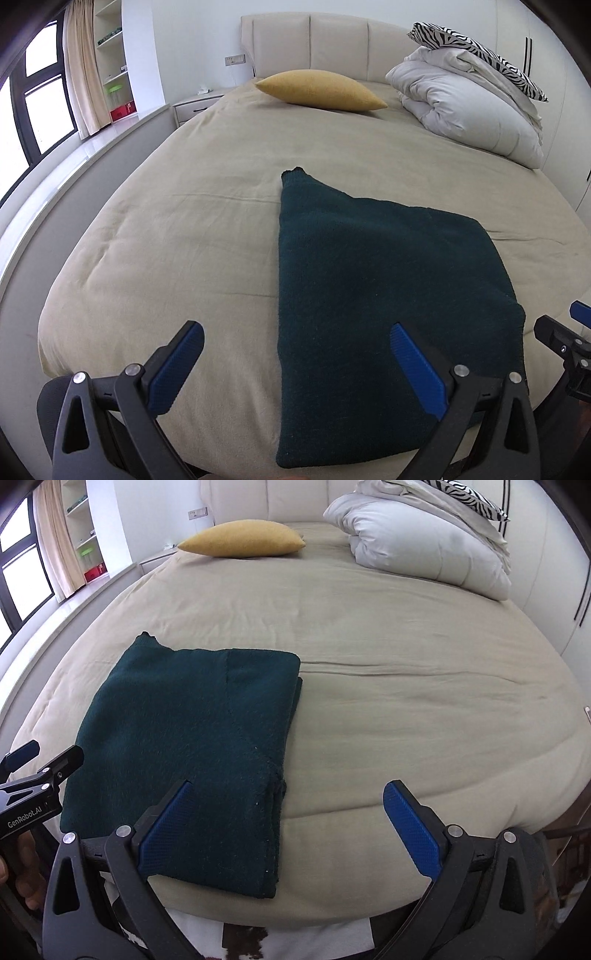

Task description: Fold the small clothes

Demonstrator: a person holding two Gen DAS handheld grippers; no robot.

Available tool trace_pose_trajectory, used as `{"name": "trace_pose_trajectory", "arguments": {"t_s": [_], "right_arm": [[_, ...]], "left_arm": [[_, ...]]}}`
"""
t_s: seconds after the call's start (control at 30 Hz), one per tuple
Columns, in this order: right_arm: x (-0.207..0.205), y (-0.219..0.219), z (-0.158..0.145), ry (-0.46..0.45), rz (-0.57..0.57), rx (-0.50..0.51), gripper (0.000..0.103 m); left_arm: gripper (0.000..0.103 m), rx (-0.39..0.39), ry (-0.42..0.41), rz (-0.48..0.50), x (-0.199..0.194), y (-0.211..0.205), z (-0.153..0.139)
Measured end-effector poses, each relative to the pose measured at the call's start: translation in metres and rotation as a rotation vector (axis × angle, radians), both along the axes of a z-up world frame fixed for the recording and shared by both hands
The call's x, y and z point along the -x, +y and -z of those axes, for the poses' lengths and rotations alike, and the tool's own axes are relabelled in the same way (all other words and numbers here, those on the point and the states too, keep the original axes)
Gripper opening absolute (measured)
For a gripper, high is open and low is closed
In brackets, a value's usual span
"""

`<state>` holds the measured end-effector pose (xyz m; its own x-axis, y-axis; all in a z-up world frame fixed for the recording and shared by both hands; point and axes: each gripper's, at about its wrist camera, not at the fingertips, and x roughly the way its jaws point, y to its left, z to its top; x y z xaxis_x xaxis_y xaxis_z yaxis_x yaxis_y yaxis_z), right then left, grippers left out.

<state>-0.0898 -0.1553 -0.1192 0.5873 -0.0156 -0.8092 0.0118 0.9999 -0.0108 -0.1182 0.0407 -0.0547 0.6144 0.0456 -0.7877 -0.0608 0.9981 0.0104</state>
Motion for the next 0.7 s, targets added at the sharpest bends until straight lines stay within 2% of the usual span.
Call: {"name": "trace_pose_trajectory", "arguments": {"t_s": [0.7], "right_arm": [[0.0001,0.0057,0.0007,0.01,-0.007,-0.006,0.103]], "left_arm": [[0.103,-0.004,0.004,-0.004,0.0016,0.0003,0.0041]]}}
